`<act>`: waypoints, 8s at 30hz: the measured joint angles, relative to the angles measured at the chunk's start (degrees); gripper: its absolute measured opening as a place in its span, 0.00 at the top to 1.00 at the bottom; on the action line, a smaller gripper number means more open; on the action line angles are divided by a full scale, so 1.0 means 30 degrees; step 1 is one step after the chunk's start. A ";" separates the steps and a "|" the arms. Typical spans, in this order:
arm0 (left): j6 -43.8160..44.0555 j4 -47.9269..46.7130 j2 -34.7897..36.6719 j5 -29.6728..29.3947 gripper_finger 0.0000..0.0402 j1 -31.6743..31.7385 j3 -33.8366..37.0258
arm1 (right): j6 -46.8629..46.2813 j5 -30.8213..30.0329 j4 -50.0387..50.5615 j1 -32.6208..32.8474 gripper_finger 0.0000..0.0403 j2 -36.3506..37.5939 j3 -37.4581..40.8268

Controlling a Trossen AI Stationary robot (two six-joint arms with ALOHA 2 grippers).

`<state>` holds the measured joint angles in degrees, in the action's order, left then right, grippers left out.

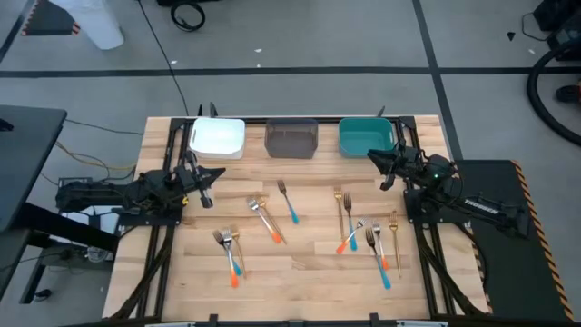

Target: Sort silverware by color (type)

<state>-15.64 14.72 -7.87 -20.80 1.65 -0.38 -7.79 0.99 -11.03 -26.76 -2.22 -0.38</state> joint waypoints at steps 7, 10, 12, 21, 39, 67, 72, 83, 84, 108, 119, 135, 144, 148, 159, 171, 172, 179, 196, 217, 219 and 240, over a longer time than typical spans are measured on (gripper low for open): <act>0.0000 0.0000 0.0002 0.0004 0.98 0.0000 0.0000 | 0.0000 -0.0004 0.0000 0.0000 0.83 -0.0005 0.0007; 0.0000 0.0000 -0.0002 0.0000 0.98 0.0000 0.0000 | 0.0000 0.0002 0.0000 0.0001 0.83 0.0002 0.0001; 0.0000 0.0000 0.0006 0.0004 0.98 0.0000 0.0000 | 0.0000 -0.0002 0.0000 0.0000 0.83 0.0002 0.0003; 0.0000 0.0000 -0.0002 0.0000 0.98 0.0000 0.0000 | 0.0000 0.0003 0.0000 0.0003 0.83 0.0002 0.0005; 0.1170 0.0143 0.0003 0.0015 0.98 0.0000 0.0000 | 0.0002 -0.0003 0.0000 0.0000 0.83 0.0002 0.0000; 0.8052 0.4434 -0.0115 0.0810 0.98 0.0022 -0.0054 | -0.6357 -0.0253 -0.2527 0.0022 0.83 -0.0002 0.0000; 0.6804 0.1302 -0.0652 0.0851 0.98 0.0167 -0.1735 | -0.6526 -0.0060 -0.2739 0.0036 0.83 0.0002 0.0000; 0.6463 -0.0864 -0.4171 0.0823 0.95 0.0789 -0.4375 | -0.7475 0.3182 -0.2610 0.0763 0.83 -0.0698 0.0000; 0.6484 -0.0753 -0.4497 0.0809 0.93 0.0872 -0.4500 | -0.7468 0.3179 -0.2547 0.0878 0.83 -0.0958 0.0000; 0.5992 0.0405 -0.8164 -0.0554 0.73 0.1144 -0.6462 | -0.8085 -0.1447 0.6546 0.4153 0.85 -1.1190 -0.6660; 0.5974 0.1047 -0.8409 -0.0568 0.73 0.1144 -0.6470 | -1.2301 -0.2244 1.3282 0.8166 0.85 -1.6229 -1.1793; 0.3626 0.1678 -0.8409 -0.0588 0.73 0.1137 -0.6470 | -2.0936 0.0945 1.8759 1.4441 0.82 -2.2539 -1.5424; 0.1956 0.3267 -0.8409 -0.0590 0.73 0.1137 -0.6462 | -2.6221 0.2662 2.1701 1.7193 0.64 -2.3924 -1.5431; 0.1770 0.3675 -0.8409 -0.0587 0.73 0.1137 -0.6462 | -2.7748 0.3189 2.3613 1.7809 0.60 -2.3838 -1.5431; 0.1778 0.4048 -0.8409 -0.0583 0.73 0.1137 -0.6462 | -2.8180 0.4159 2.3799 1.8258 0.65 -2.4538 -1.4546; 0.1789 0.4022 -0.8406 -0.0576 0.73 0.1137 -0.6462 | -3.0427 0.5622 2.0832 1.8921 0.67 -2.3553 -1.1230; 0.1790 0.4018 -0.8409 -0.0576 0.73 0.1137 -0.6462 | -3.0523 0.5642 2.0685 1.8921 0.67 -2.3531 -1.1087; 0.1805 0.4022 -0.8409 -0.0576 0.73 0.1137 -0.6462 | -3.0904 0.5549 2.0470 1.8921 0.68 -2.3531 -1.0272; 0.1792 0.4022 -0.8409 -0.0576 0.73 0.1137 -0.6462 | -3.0439 0.3820 1.8246 1.8739 0.87 -2.3546 -0.8941; 0.3088 0.3246 -0.8409 -0.0568 0.73 0.1144 -0.6456 | -2.5866 -0.0468 2.3042 1.7310 0.96 -2.3611 -1.4098; 0.3589 0.2772 -0.8409 -0.0568 0.73 0.1144 -0.6546 | -2.4311 -0.1163 2.3273 1.6785 0.96 -2.3611 -1.4767; 0.2542 -0.1891 -0.9626 -0.0647 0.76 0.1144 -0.8516 | -0.4251 -0.4961 1.7505 0.6125 0.95 -2.3604 -1.7024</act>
<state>-8.01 9.05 -36.75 -22.74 5.08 -25.93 -20.54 -13.90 41.49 -8.39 -73.04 -51.46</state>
